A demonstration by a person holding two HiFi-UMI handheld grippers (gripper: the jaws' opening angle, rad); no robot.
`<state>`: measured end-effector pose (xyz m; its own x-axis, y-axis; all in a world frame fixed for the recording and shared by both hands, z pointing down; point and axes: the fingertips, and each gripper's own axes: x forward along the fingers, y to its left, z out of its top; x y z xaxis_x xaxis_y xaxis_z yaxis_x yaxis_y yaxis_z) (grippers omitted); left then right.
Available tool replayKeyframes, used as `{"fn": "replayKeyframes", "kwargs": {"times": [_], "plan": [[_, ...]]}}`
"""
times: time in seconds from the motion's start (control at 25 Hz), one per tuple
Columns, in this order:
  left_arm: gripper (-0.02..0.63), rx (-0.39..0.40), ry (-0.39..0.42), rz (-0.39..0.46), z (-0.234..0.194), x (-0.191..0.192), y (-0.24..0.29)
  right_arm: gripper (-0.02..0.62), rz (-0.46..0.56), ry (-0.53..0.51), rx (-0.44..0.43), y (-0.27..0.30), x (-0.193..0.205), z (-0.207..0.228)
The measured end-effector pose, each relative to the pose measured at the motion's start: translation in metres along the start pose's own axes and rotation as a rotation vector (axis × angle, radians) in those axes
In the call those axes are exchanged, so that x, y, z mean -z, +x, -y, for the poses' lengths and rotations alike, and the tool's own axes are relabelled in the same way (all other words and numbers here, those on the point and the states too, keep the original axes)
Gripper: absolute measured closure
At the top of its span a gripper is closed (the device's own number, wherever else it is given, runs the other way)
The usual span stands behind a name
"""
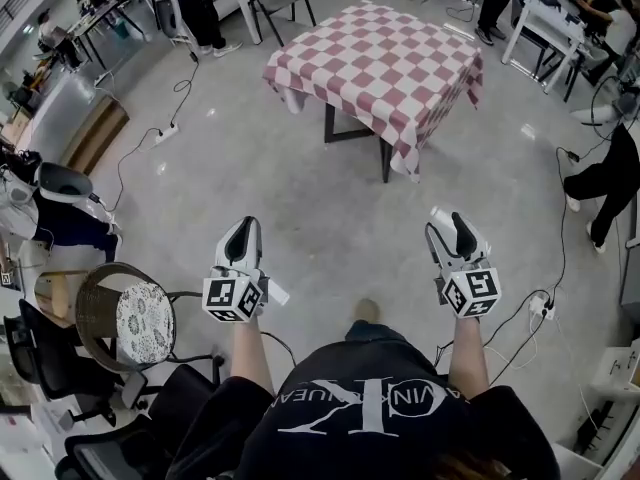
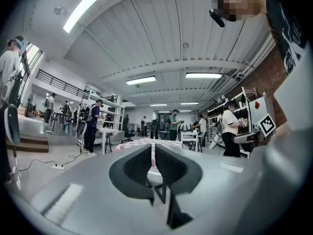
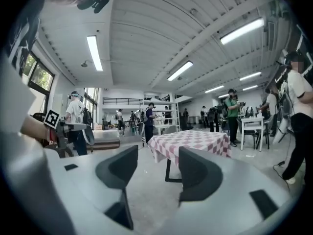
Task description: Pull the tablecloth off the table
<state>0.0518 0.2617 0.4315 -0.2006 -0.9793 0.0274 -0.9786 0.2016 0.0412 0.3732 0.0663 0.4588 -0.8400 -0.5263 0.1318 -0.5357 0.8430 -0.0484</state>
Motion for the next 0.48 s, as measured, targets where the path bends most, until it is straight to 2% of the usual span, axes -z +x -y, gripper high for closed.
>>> {"fn": "replayKeyframes", "kwargs": {"times": [0.28, 0.4, 0.48], "plan": [[0.575, 0.021, -0.037, 0.021, -0.014, 0.002, 0.068, 0.358, -0.014, -0.003, 0.028, 0.050, -0.003, 0.042], [0.445, 0.007, -0.079, 0.001, -0.022, 0.014, 0.079, 0.357, -0.030, -0.004, 0.023, 0.067, -0.002, 0.049], [0.433, -0.010, -0.098, -0.013, -0.031, 0.021, 0.083, 0.357, -0.042, -0.005, 0.016, 0.077, -0.001, 0.051]]}}
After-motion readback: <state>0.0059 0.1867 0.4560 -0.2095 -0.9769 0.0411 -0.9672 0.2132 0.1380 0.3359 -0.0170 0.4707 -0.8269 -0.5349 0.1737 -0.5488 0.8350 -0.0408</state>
